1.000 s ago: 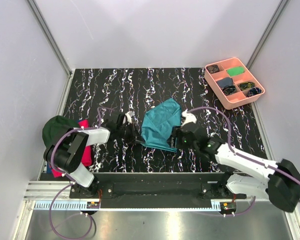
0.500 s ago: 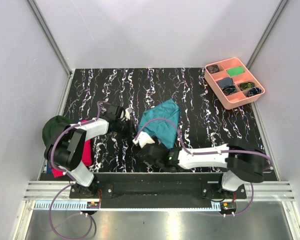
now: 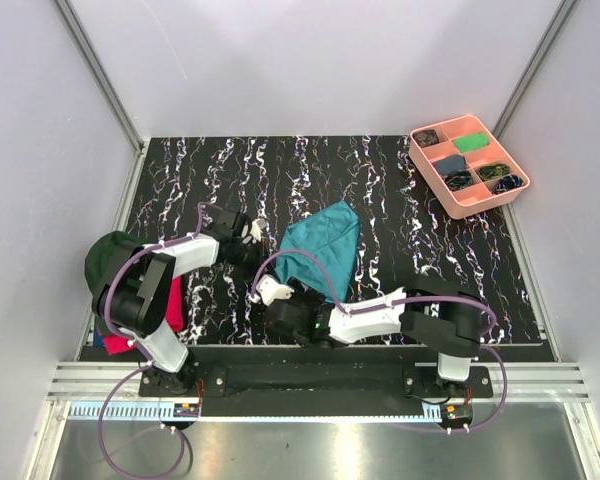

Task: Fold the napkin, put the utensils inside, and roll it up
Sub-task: Roll the napkin with the utensil

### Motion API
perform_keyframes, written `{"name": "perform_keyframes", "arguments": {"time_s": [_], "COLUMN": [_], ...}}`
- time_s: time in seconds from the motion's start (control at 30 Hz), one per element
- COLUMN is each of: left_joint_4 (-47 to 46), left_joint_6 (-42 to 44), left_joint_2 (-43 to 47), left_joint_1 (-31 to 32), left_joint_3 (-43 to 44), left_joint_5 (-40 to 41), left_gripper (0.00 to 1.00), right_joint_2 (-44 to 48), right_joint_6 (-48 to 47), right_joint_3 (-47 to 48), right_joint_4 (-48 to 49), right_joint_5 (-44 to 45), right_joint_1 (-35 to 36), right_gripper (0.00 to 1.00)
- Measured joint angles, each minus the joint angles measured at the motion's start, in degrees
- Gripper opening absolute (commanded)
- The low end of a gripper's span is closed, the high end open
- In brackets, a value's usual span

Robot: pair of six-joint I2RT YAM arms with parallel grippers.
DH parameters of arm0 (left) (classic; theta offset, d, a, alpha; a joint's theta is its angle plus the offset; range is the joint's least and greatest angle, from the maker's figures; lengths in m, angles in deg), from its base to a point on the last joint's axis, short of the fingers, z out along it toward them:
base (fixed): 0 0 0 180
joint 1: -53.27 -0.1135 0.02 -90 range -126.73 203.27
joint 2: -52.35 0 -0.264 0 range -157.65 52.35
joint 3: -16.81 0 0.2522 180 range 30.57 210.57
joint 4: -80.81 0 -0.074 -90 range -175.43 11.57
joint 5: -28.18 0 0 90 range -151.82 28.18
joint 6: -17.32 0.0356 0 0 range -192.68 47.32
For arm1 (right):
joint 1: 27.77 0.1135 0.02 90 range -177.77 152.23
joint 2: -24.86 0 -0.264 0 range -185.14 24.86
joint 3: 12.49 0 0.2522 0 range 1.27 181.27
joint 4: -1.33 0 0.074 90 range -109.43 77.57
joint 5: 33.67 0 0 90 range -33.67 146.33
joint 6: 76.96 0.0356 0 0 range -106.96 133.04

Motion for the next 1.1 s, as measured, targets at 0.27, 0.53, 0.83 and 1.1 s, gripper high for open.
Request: {"name": "perform_keyframes", "arguments": {"time_s": [0.27, 0.53, 0.83, 1.1], "left_joint_4": [1.7, 2.03, 2.84, 2.84], "left_joint_6": [1.31, 2.51, 2.54, 2.54], "left_joint_2": [-0.2, -1.53, 0.46, 9.86], "left_joint_1": [-0.24, -0.66, -4.94, -10.38], "left_joint_3": [0.83, 1.11, 1.64, 0.59], "left_joint_5": [-0.37, -0.28, -1.05, 1.84], "left_gripper": [0.0, 0.38, 0.68, 0.69], "right_joint_2": [-4.07, -4.02, 1.09, 4.7], "right_joint_6": [-3.28, -5.62, -3.39, 1.29], "right_joint_3": [0.2, 0.22, 0.35, 1.01], "right_joint_4": [5.46, 6.97, 1.55, -4.39], "right_joint_5": [3.13, 2.23, -11.17, -27.06], "right_joint_1": [-0.04, -0.85, -4.2, -10.38], "right_gripper": [0.34, 0.0, 0.0, 0.0]}}
